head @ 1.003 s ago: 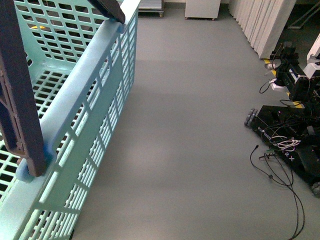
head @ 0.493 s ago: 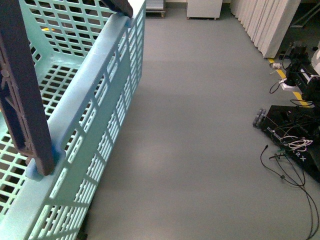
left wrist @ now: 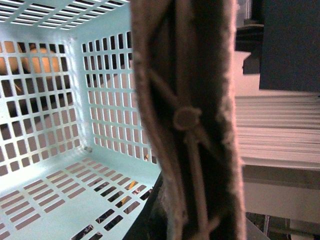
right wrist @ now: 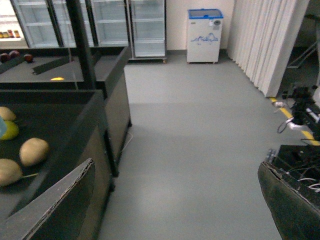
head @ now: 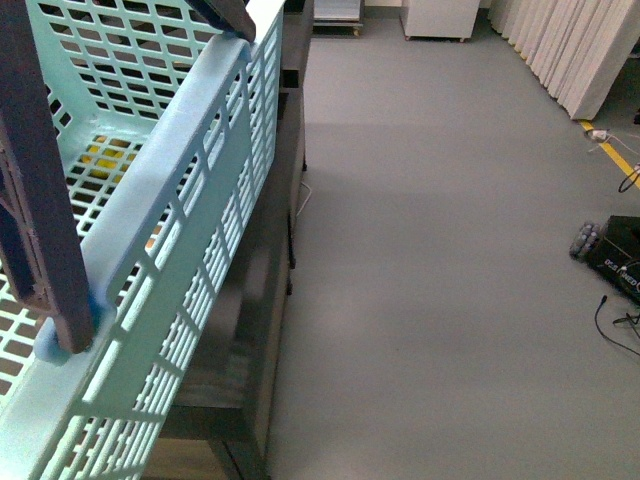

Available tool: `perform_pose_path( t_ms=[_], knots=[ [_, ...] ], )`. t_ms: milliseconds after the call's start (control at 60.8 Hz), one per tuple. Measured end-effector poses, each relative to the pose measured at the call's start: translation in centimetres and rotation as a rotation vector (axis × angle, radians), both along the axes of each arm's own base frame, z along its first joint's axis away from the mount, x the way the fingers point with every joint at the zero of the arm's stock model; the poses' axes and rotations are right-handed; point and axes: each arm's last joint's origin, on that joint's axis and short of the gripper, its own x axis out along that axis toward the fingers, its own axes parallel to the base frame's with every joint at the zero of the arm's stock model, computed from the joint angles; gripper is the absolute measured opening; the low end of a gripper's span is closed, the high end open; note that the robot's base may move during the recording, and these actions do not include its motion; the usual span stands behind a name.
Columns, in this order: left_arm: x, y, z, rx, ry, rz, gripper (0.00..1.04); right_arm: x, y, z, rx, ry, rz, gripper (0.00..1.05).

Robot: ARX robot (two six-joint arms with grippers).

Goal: Pick lemon and mango into basket

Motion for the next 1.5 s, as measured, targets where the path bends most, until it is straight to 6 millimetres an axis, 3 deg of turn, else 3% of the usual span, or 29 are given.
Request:
perform_pose_path(
  t_ms=[1497],
  knots=[
    [-0.02,0.03,0.07,-0.001,-0.003,0.001,0.05,-0.01,0.0,0.01,0.0,-0.001,0.0,0.96]
  ],
)
